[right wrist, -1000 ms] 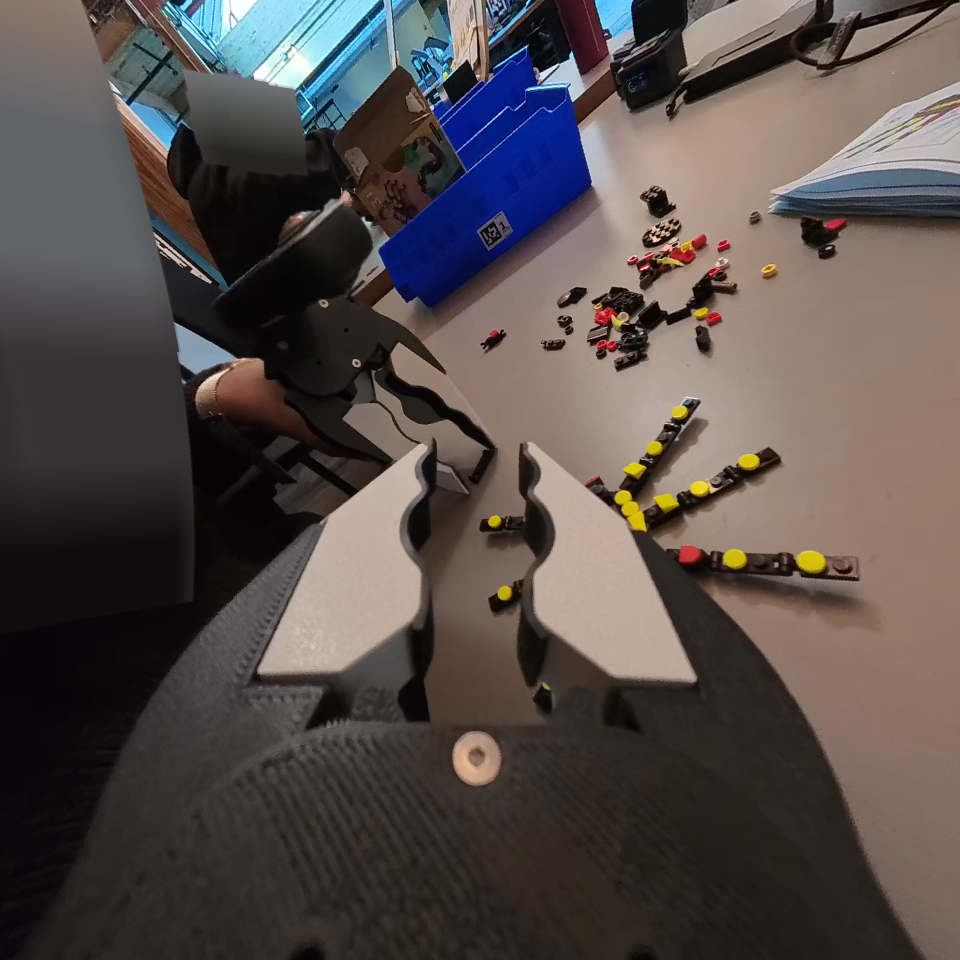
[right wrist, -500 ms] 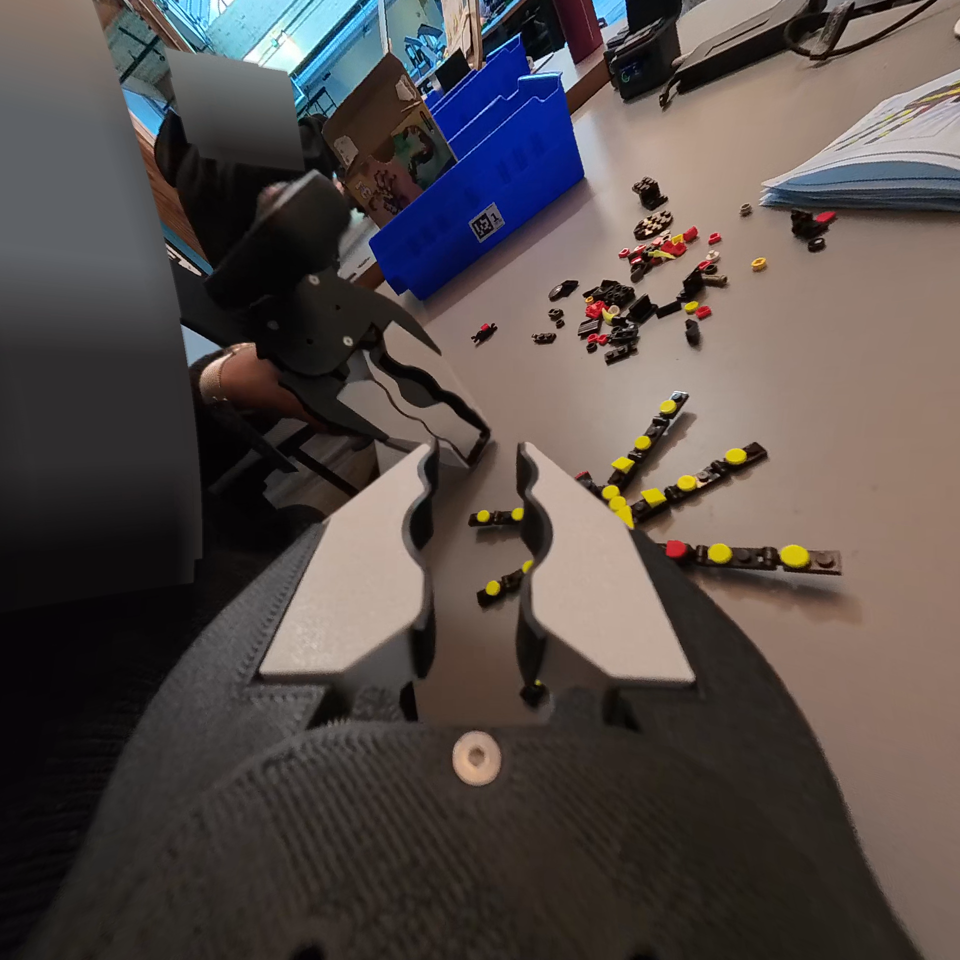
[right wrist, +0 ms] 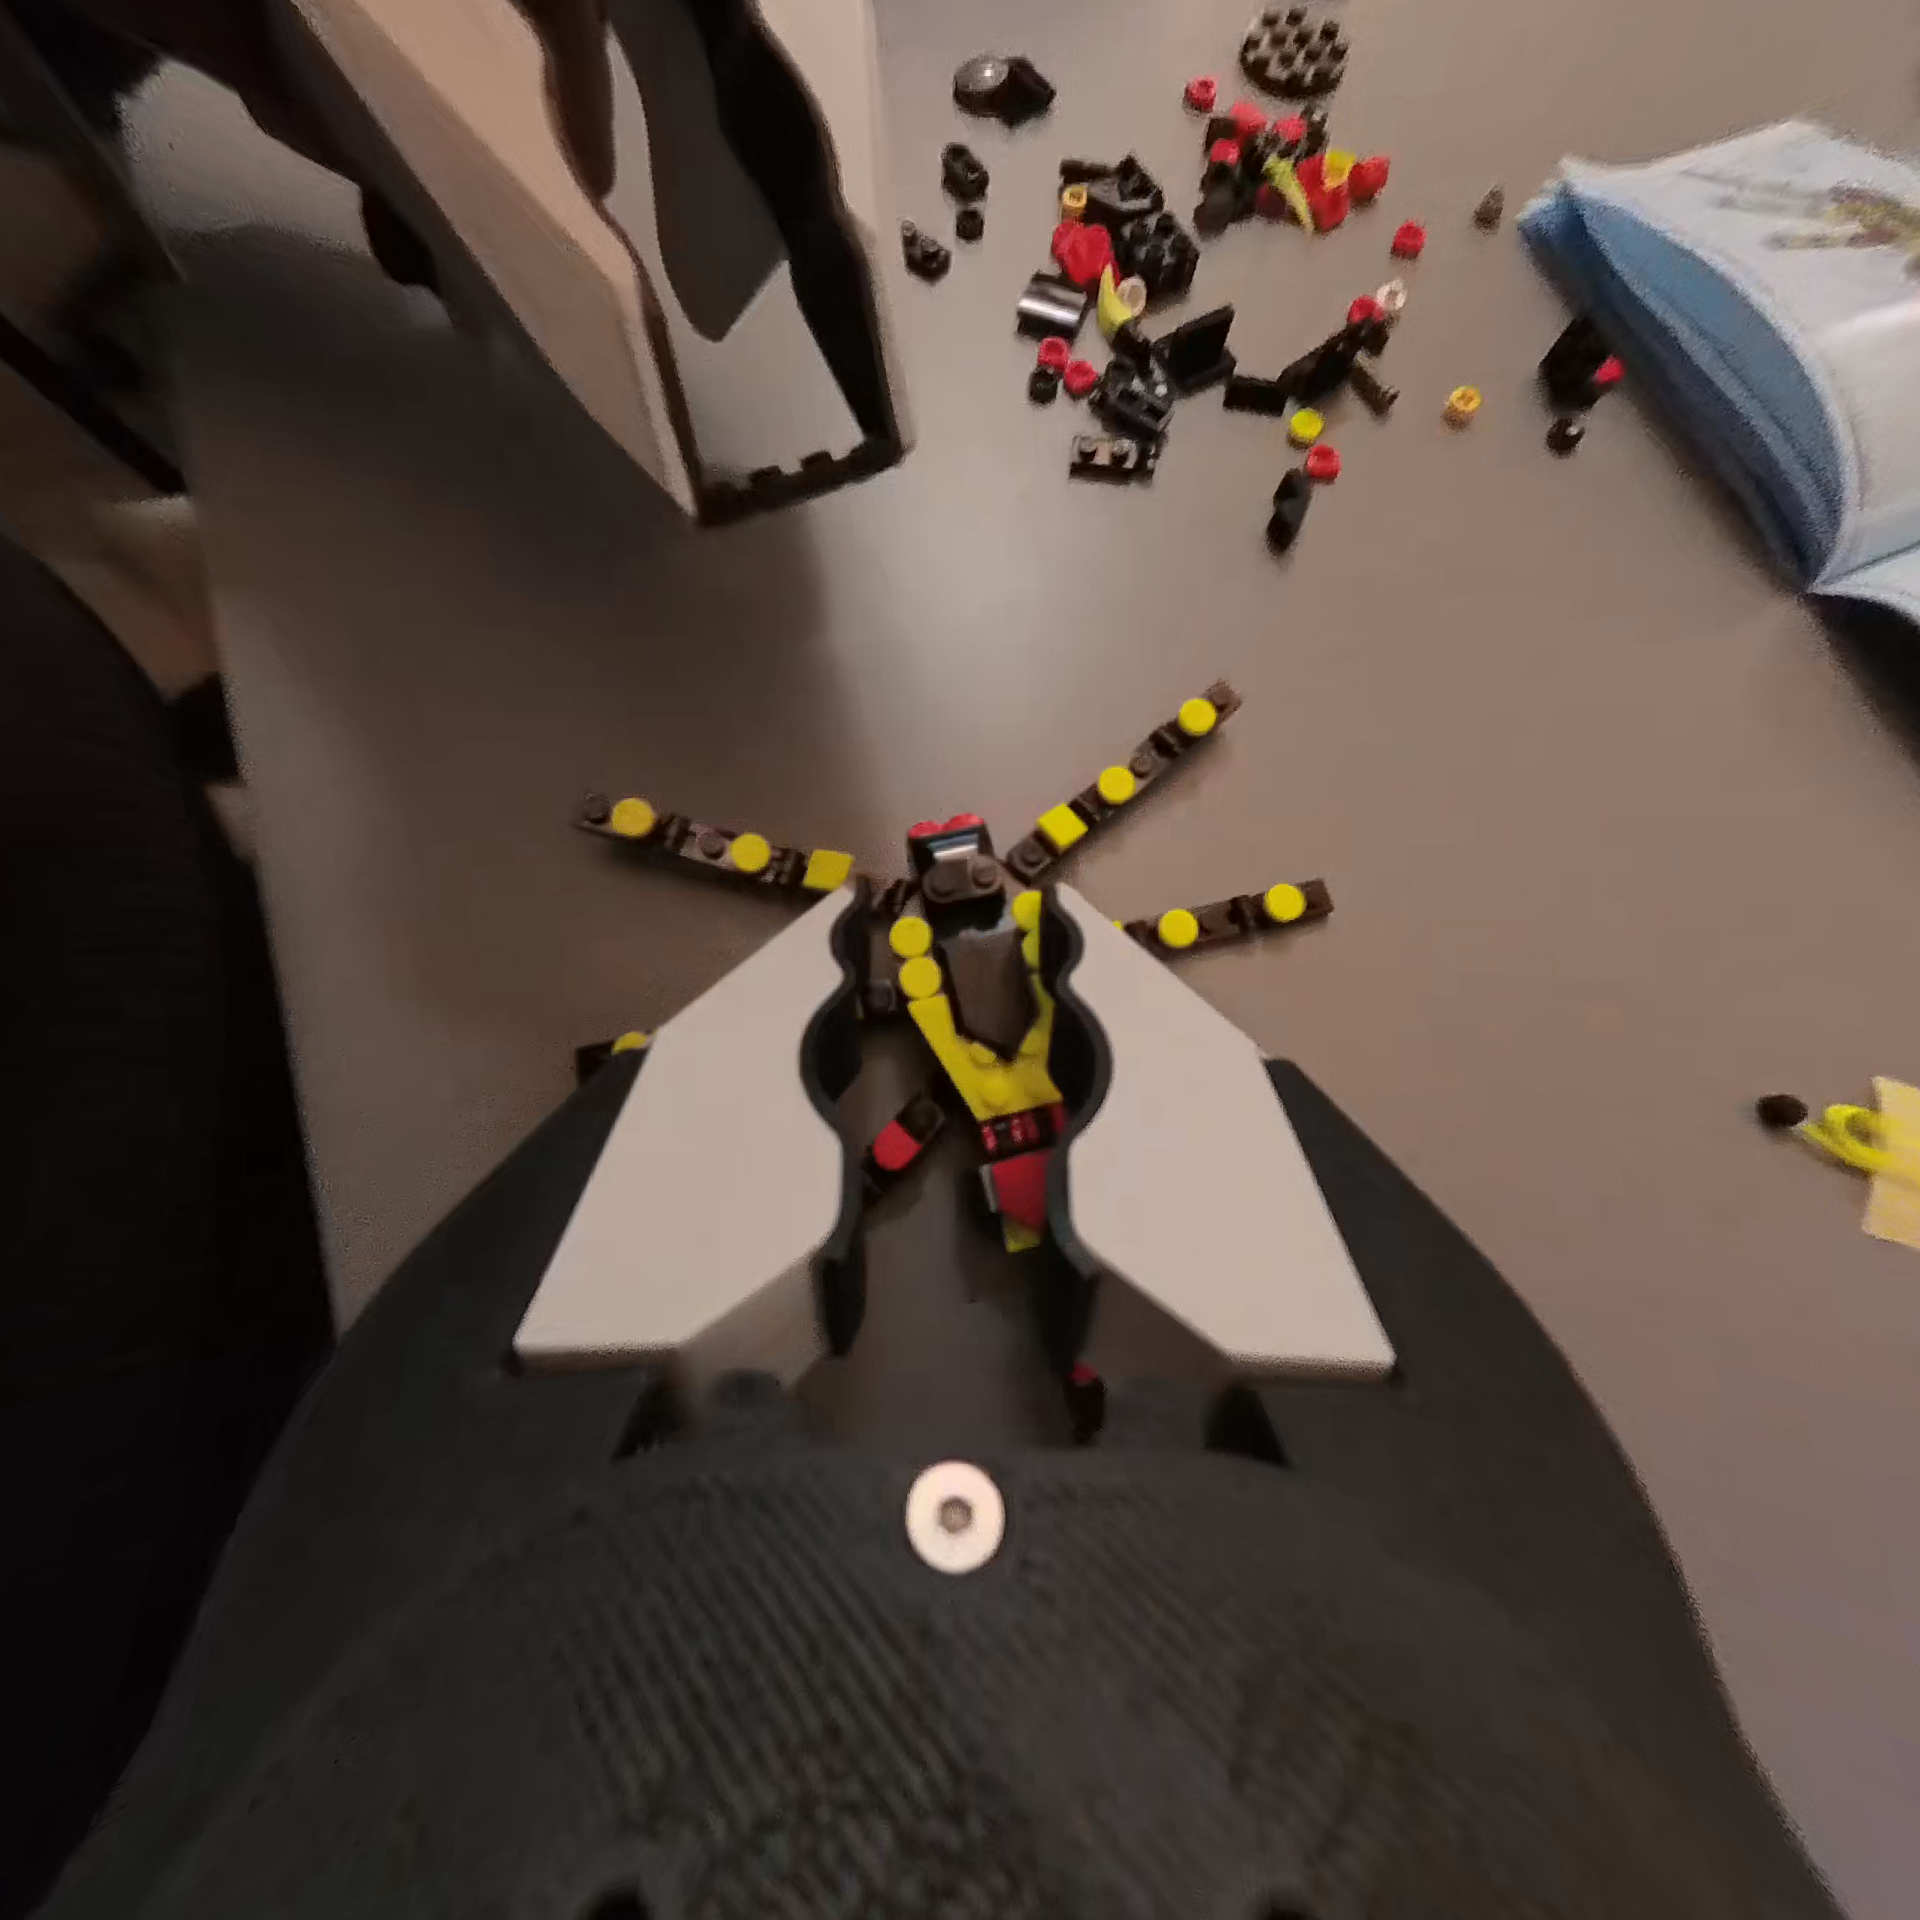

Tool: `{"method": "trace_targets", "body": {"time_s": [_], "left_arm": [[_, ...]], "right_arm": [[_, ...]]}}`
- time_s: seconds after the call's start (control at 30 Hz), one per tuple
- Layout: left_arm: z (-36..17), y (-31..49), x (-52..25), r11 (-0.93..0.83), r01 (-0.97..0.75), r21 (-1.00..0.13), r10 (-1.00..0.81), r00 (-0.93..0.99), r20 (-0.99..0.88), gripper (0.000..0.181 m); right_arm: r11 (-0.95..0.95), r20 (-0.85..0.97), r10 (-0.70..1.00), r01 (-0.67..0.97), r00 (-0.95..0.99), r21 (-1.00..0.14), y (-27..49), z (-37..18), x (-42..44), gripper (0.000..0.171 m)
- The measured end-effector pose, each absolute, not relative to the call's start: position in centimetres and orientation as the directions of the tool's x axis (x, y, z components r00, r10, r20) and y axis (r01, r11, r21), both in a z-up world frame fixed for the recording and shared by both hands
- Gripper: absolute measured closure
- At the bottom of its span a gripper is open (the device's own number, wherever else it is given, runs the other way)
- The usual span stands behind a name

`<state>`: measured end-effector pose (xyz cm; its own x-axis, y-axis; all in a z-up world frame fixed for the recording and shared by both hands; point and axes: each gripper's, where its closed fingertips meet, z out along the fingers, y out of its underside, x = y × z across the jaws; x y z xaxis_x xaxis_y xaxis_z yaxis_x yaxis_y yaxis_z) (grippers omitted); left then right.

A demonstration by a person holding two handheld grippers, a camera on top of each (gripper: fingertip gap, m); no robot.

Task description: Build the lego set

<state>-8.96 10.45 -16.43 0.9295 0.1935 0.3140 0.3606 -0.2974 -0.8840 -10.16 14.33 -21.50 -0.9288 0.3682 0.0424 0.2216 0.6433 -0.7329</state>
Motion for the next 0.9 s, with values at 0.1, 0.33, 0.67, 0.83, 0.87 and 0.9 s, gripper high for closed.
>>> {"method": "trace_targets", "body": {"time_s": [0.1,0.33,0.67,0.83,0.87,0.9], "left_arm": [[-16.2,9.9,-8.5,-0.254,0.395,-0.883,0.156,0.918,0.365,0.156],[-16.3,10.3,-7.6,-0.257,0.405,-0.877,0.088,0.914,0.396,0.156],[-16.5,11.0,-7.1,-0.264,0.369,-0.891,0.064,0.929,0.365,0.155],[-16.7,11.4,-6.1,-0.269,0.373,-0.888,0.019,0.924,0.383,0.155],[-16.5,11.4,-6.1,-0.254,0.386,-0.887,0.011,0.918,0.396,0.155],[-16.4,11.4,-6.2,-0.239,0.399,-0.885,0.007,0.912,0.410,0.155]], "right_arm": [[0.665,0.053,0.354,0.211,-0.934,-0.716,13.9,-21.8,-10.6,0.143],[0.671,0.037,0.245,0.142,-0.969,-0.728,13.5,-22.1,-10.2,0.156],[0.468,-0.123,0.130,0.170,-0.984,-0.867,12.2,-18.3,-7.4,0.157],[0.412,-0.183,0.107,0.211,-0.977,-0.886,11.8,-17.3,-6.9,0.157],[0.411,-0.191,0.100,0.216,-0.976,-0.886,11.7,-17.3,-6.7,0.157],[0.411,-0.197,0.096,0.219,-0.976,-0.885,11.6,-17.3,-6.6,0.157]]}}
